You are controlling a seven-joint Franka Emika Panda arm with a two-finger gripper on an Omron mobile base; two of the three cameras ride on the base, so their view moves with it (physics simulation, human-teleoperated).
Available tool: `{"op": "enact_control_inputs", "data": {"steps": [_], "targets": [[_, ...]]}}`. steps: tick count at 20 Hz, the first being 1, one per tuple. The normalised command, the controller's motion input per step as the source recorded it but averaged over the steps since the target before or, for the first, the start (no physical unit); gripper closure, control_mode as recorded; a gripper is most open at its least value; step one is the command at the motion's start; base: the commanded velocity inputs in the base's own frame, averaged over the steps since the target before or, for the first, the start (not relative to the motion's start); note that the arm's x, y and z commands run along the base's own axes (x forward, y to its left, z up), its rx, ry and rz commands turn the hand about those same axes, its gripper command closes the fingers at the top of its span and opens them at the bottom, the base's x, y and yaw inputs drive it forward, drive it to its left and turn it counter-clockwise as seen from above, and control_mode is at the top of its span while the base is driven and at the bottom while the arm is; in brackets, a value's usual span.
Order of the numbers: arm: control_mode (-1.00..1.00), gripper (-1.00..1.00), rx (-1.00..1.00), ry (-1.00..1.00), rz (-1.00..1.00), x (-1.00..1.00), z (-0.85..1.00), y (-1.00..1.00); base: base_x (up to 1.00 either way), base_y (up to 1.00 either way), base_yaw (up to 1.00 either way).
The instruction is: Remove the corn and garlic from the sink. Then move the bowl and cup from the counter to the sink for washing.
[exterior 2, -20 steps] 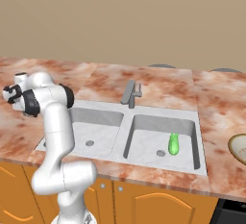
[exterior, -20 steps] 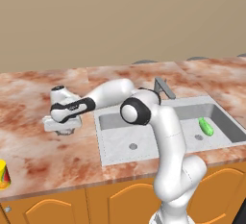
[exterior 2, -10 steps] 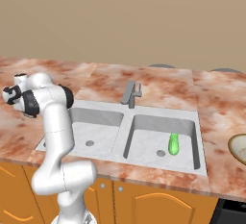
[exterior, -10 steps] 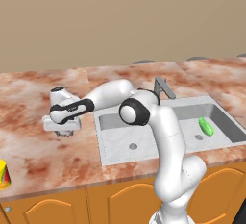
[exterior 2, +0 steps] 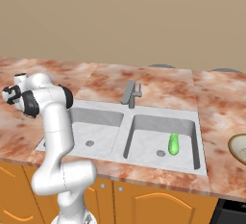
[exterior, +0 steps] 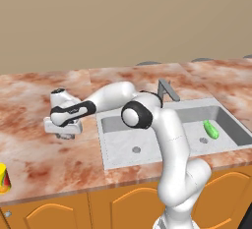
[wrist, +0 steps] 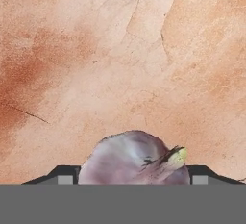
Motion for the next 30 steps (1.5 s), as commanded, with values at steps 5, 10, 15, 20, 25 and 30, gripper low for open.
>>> {"op": "enact_control_inputs", "data": {"steps": [5, 10, 15, 20, 25, 30], "targets": [[-1.00, -1.00, 0.00, 0.00, -0.08, 0.00, 0.02, 0.00, 0.00, 0.00, 0.00], [-1.00, -1.00, -0.01, 0.00, -0.04, -0.02, 0.08, 0.00, 0.00, 0.00, 0.00], [-1.00, -1.00, -0.03, 0.01, 0.00, -0.02, 0.14, 0.00, 0.00, 0.00, 0.00], [-1.00, -1.00, -0.05, 0.00, 0.00, -0.04, 0.19, -0.03, 0.00, 0.00, 0.00], [-1.00, -1.00, -0.07, 0.00, 0.00, -0.05, 0.17, -0.07, 0.00, 0.00, 0.00], [-1.00, -1.00, -0.09, 0.00, 0.00, -0.06, 0.15, -0.12, 0.00, 0.00, 0.00]]}}
